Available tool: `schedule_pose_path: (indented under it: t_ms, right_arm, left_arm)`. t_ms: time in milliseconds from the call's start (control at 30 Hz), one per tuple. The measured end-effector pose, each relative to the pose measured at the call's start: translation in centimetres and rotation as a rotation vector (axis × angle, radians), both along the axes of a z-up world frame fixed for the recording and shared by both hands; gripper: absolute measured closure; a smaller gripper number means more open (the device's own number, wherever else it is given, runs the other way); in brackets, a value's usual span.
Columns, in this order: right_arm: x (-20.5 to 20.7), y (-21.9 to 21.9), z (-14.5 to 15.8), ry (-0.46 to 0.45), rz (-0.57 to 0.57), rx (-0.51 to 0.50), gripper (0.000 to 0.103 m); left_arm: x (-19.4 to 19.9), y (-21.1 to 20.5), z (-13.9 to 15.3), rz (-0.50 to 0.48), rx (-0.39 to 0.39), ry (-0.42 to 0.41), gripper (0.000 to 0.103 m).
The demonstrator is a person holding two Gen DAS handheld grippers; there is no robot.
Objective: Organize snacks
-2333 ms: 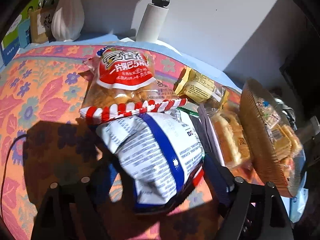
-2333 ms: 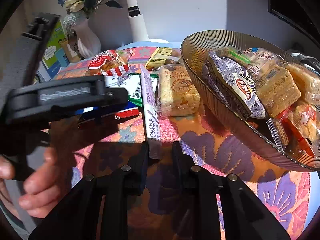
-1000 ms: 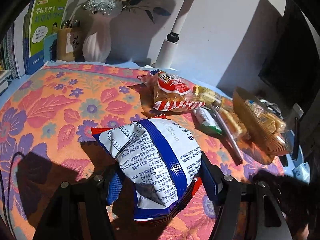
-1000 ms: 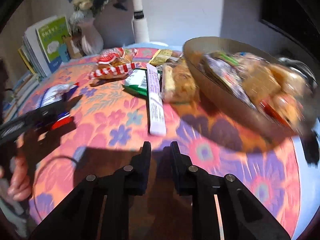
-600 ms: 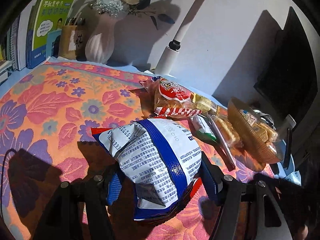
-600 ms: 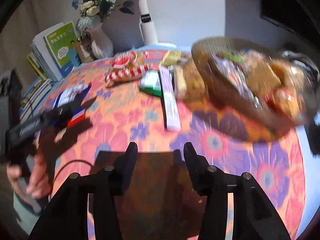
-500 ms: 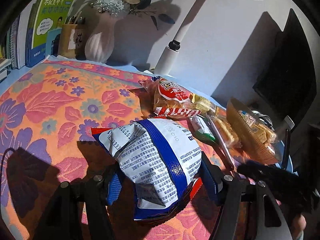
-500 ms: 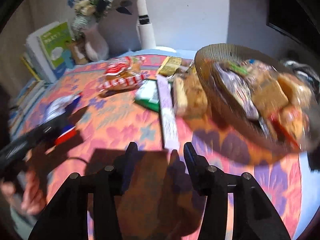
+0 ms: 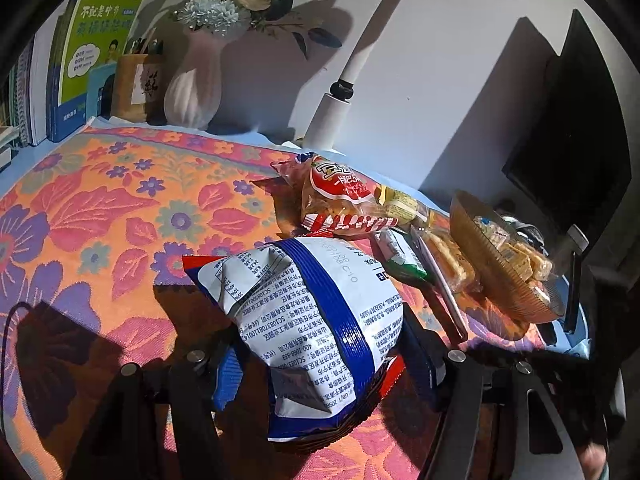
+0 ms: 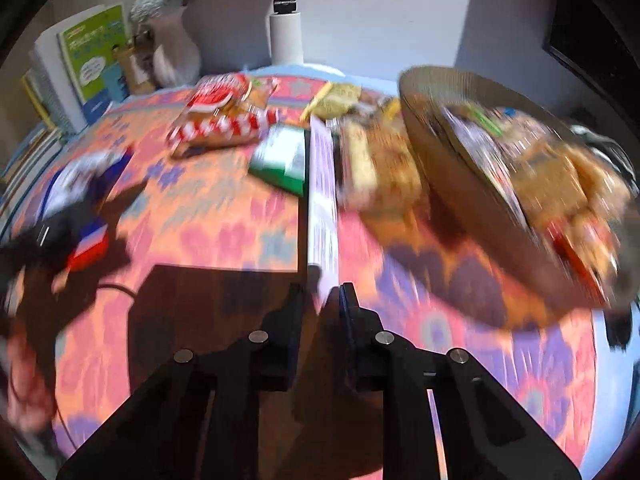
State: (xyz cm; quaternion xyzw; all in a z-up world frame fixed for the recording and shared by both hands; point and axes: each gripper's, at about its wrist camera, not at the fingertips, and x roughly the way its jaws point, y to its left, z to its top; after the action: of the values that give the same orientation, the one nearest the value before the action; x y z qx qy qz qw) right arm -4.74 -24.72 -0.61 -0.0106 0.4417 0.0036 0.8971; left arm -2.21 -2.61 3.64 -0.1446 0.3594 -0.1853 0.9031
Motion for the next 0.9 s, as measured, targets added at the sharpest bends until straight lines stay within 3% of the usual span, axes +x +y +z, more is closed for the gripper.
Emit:
schedule_pose_path:
  t_ms: [167,233,433,633,733,833,900]
  right_arm:
    - [-4.3,-0.8,0.0,0.039,0.014,0.084,0.083]
    - [-4.4,-0.9,0.0,0.050,0.030,0.141,0.073]
    - [-0.7,-0.6,1.3,-0.016,0.027,0.107,0.068]
    - [5.1,0.2,0.7,-0.016,-0.008,0.044,0.068]
    - [7.1,0.0,-0.2,0.007,-0.027,0.048,0.069]
    - [7.4,-0.1,-0.2,-0.011,-0.030,0.028,0.084]
    - [7.0,-0.1,-0.1,-0.020,-0.020,0.028,0.086]
  left_arm:
    - [0.0,0.0,-0.1,0.001,0.002,0.002,0.037]
    - [0.0,-0.2,-0.1,0.003,0.007,0.001,0.037]
    - [0.2,0.0,-0.2,0.004,0.005,0.010,0.037]
    - [0.2,0.1,-0.2,-0.001,-0.006,0.015,0.037]
    - [0.2,0.0,-0.2,-0.005,-0.008,0.015,0.037]
    - [0.3,0.0,-0.3,-0.010,-0.011,0.016,0.037]
    - [0.3,0.0,-0.3,-0.011,-0.012,0.016,0.037]
